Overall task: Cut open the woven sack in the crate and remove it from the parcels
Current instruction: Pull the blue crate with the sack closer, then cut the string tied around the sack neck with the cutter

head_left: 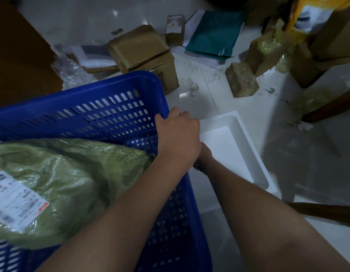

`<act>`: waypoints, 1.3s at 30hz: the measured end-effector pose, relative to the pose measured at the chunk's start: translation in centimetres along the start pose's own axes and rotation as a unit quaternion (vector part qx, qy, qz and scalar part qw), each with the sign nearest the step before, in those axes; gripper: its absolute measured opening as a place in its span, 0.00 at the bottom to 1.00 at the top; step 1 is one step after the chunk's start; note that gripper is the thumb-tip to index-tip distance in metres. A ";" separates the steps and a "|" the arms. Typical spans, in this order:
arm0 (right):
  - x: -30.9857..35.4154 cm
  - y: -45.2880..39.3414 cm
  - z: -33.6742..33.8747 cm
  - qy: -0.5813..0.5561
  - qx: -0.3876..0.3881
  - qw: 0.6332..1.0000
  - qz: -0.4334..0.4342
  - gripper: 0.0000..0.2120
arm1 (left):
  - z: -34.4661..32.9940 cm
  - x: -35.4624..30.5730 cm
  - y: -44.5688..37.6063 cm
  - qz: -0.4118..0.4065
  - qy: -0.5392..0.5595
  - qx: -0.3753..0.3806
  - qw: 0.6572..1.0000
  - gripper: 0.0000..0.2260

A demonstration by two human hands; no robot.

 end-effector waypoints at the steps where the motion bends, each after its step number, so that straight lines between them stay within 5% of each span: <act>1: 0.4 1.1 0.5 -0.005 -0.003 1.000 0.007 0.07 | -0.1 -0.1 0.1 0.000 -0.009 0.002 1.000 0.10; 3: 1.1 3.3 1.5 -0.012 -0.015 0.999 0.038 0.12 | 0.0 -0.2 0.3 -0.005 -0.007 -0.009 1.000 0.11; 6: 2.0 6.3 2.7 -0.031 -0.030 0.996 0.083 0.02 | 0.6 -0.3 0.9 -0.009 0.025 -0.024 0.999 0.12; 10: 2.7 10.7 4.5 -0.018 -0.092 0.985 0.143 0.05 | 1.4 -0.8 2.3 0.008 0.060 -0.051 0.997 0.13; 20: 6.8 26.2 4.7 -0.004 -0.198 0.943 0.267 0.08 | 9.7 1.5 10.5 0.029 0.301 -0.080 0.950 0.17; 31: 14.0 44.5 -2.5 0.181 -0.198 0.889 0.370 0.03 | 22.6 12.9 24.2 0.062 0.142 -0.135 0.979 0.20; 39: 17.7 45.6 -10.0 0.263 -0.107 0.865 0.415 0.05 | 21.7 24.3 29.4 0.188 0.157 -0.125 0.961 0.19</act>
Point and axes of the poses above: each hand's wrist, its own y-axis away from the middle knuckle, its own z-axis out of the back of the hand, x = y × z, the point moved 1 cm from there along -y, towards the middle knuckle, and after that the axes turned 12 degrees about y, right-handed, at the moved point
